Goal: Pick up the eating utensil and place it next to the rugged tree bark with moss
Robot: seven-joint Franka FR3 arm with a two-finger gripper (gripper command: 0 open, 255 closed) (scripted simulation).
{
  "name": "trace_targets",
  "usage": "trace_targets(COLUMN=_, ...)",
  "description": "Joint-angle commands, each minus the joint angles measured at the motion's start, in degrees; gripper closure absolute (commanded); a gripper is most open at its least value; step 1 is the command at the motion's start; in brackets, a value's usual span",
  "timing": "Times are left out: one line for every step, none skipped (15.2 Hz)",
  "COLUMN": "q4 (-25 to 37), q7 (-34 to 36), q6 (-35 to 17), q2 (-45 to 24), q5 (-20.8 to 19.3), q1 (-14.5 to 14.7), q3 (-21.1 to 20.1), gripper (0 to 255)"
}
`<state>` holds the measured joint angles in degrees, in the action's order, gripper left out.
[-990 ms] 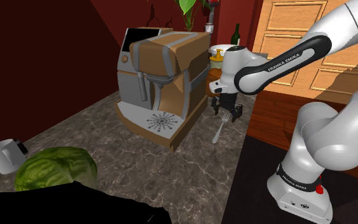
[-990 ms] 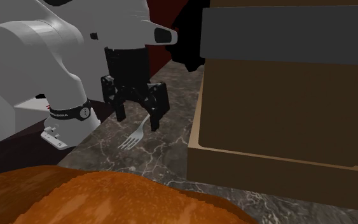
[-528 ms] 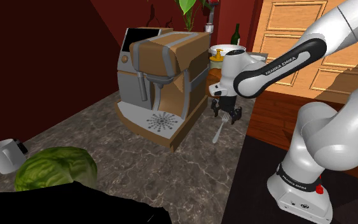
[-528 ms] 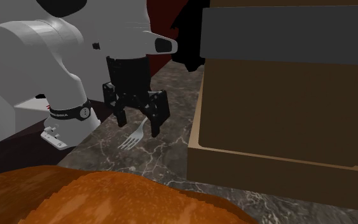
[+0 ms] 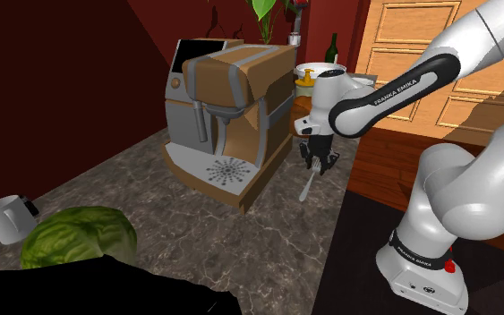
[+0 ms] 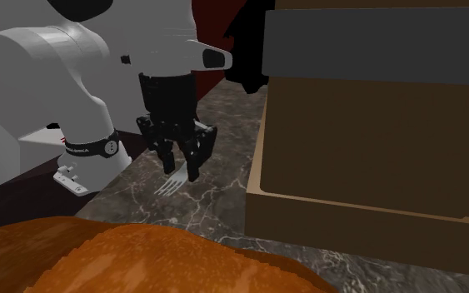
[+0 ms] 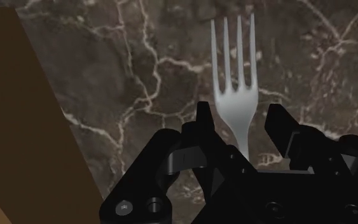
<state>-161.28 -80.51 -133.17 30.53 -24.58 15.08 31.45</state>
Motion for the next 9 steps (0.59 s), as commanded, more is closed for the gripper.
trace_targets(q4=-0.1, q7=0.0, q6=-0.4, q2=-0.2, q5=-0.1, q1=0.0, q3=0.1, gripper=255)
trace_targets(q4=0.0, q7=0.0, q6=-0.4, q2=-0.3, q5=-0.1, q1=0.0, q3=0.1, gripper=255)
trace_targets(q4=-0.1, q7=0.0, q6=-0.4, q2=-0.3, q5=-0.1, q1=0.0, q3=0.1, gripper=255)
trace_targets(q4=0.0, q7=0.0, q6=-0.3, q2=-0.2, q5=0.0, q1=0.0, q3=0.0, gripper=255)
trace_targets(q4=0.3, q7=0.0, q6=0.8, q2=0.6, q5=0.1, q1=0.0, q3=-0.3, gripper=255)
trace_targets(q4=0.7, q7=0.0, q6=1.9, q2=1.3, q5=0.2, q1=-0.1, q3=-0.6, gripper=255)
trace_targets(q4=1.1, q7=-0.1, q6=3.0, q2=2.0, q5=0.4, q1=-0.1, q3=-0.9, gripper=255)
trace_targets(q4=1.5, q7=-0.1, q6=4.0, q2=2.7, q5=0.6, q1=-0.1, q3=-1.2, gripper=255)
trace_targets(q4=1.9, q7=-0.1, q6=5.1, q2=3.3, q5=0.8, q1=-0.1, q3=-1.5, gripper=255)
